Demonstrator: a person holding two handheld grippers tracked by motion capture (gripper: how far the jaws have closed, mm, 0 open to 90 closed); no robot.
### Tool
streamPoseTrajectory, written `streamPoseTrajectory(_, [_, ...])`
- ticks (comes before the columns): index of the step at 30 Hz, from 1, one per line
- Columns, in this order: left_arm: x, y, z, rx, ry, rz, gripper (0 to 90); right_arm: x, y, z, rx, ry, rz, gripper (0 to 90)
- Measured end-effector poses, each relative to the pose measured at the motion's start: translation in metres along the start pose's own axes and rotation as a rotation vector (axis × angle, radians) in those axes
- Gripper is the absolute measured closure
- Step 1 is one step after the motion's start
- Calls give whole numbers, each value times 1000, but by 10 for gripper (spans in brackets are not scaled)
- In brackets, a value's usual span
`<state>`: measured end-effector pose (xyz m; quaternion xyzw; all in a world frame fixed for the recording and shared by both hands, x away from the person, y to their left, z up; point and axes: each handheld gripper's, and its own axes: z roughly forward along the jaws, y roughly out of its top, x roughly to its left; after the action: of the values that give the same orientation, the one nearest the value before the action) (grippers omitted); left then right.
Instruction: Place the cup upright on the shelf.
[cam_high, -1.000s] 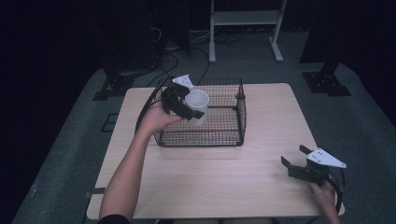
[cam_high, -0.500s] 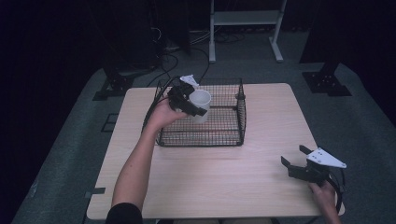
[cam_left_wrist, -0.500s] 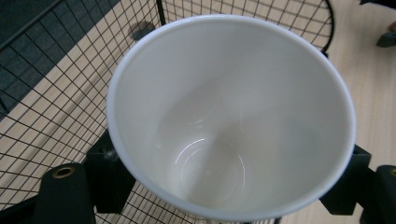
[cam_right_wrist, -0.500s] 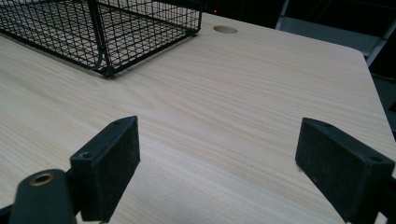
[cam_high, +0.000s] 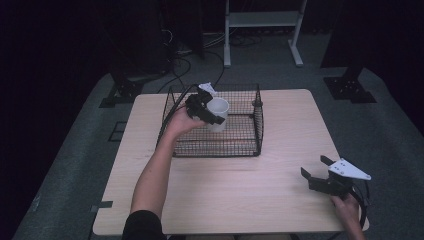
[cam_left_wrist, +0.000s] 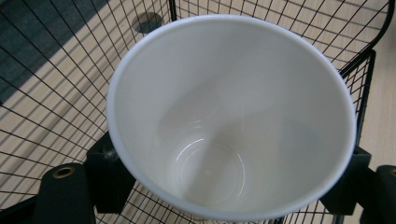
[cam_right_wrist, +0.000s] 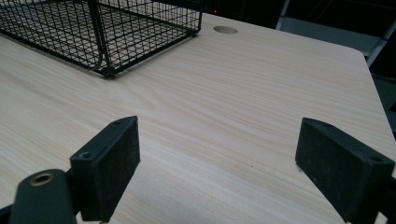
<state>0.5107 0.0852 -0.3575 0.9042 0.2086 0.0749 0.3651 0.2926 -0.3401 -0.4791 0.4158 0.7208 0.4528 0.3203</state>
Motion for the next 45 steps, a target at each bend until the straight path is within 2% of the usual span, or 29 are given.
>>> streamPoseTrajectory(6, [6,-4,11,8,-15,-29,209,0,0,0,0,1,0,131])
streamPoseTrajectory(16, [13,-12,24,21,-17,-45,209,0,0,0,0,1,-1,131])
streamPoseTrajectory(27, [15,-16,37,59,-7,-37,208,0,0,0,0,1,-2,131])
streamPoseTrajectory(31, [18,-19,44,81,-30,-57,208,0,0,0,-1,2,-1,131])
streamPoseTrajectory(37, [18,-21,50,110,-31,-50,207,0,0,0,-2,3,-1,130])
streamPoseTrajectory(45, [18,-22,49,123,-33,-51,206,0,0,0,-2,4,-2,131])
